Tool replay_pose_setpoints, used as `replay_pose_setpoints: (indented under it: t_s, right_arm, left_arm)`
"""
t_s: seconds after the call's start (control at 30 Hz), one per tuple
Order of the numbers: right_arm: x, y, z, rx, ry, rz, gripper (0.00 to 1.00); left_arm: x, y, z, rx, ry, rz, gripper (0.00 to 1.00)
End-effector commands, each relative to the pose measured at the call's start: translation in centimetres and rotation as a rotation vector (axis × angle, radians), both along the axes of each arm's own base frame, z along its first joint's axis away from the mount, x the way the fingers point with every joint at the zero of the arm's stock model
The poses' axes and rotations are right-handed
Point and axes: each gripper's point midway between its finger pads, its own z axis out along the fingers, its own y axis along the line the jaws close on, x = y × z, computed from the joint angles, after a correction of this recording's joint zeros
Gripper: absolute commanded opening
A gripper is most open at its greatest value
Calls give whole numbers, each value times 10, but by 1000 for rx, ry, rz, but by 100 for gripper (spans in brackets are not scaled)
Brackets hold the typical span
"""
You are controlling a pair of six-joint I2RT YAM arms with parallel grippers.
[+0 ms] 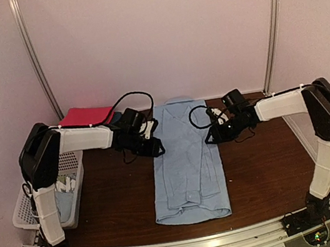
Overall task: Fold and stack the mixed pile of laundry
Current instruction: Move the rectangle-folded shirt to the center of the board, then pick up the rectangle-folded shirt from the center of the board.
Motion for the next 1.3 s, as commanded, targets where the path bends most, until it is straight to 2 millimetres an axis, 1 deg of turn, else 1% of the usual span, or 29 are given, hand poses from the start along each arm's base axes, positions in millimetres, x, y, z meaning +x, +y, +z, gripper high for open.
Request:
replay_pose_setpoints:
  t_s: [0.0, 0.03, 0.07, 0.13, 0.23, 0.27, 0.37, 0.47, 0.53, 0.6, 0.63, 0.83, 0.93, 1.03, 1.2, 1.27]
  right_arm:
    - [-40, -6, 55, 91, -38, 4, 44]
    - [-55, -8, 51, 100, -13, 0, 44]
    - [-70, -10, 48, 112, 7, -8, 44]
    - [-100, -9, 38, 133, 54, -9, 43]
    - [-145, -3, 22, 161, 130, -7, 42]
    - [-158, -2, 17, 157, 150, -8, 42]
    - [-185, -4, 6, 152, 196, -28, 42]
    - [-202, -12, -6, 172, 232, -61, 44]
    - [-213, -16, -16, 203, 262, -80, 45]
    - [-222, -20, -28, 220, 290, -95, 45]
    - [-224, -20, -31, 229, 296, -97, 45]
    - [-231, -12, -38, 295, 335, -95, 45]
    - [-237, -7, -42, 303, 350, -83, 45]
    - [-244, -3, -47, 299, 369, -70, 42]
    - [-260, 1, -57, 297, 411, -67, 35]
    - [-266, 2, -60, 294, 419, -66, 33]
  left_arm:
    - [-36, 16, 65, -109, -47, -23, 51]
    - [-49, 25, 64, -112, -31, -18, 51]
    - [-62, 33, 67, -125, -24, -16, 51]
    - [-93, 45, 53, -131, 30, -18, 50]
    - [-140, 56, 36, -110, 78, -37, 49]
    - [-154, 59, 29, -103, 98, -38, 49]
    - [-191, 63, 17, -133, 155, -46, 48]
    - [-217, 60, 9, -178, 191, -55, 48]
    - [-225, 61, 3, -208, 221, -46, 46]
    - [-230, 61, -2, -239, 241, -38, 45]
    - [-231, 60, -3, -256, 249, -39, 45]
    - [-240, 45, -7, -326, 290, -60, 43]
    - [-244, 40, -15, -321, 309, -64, 42]
    - [-250, 37, -23, -321, 334, -73, 39]
    - [-260, 32, -28, -320, 355, -94, 35]
    - [-263, 31, -30, -314, 358, -97, 32]
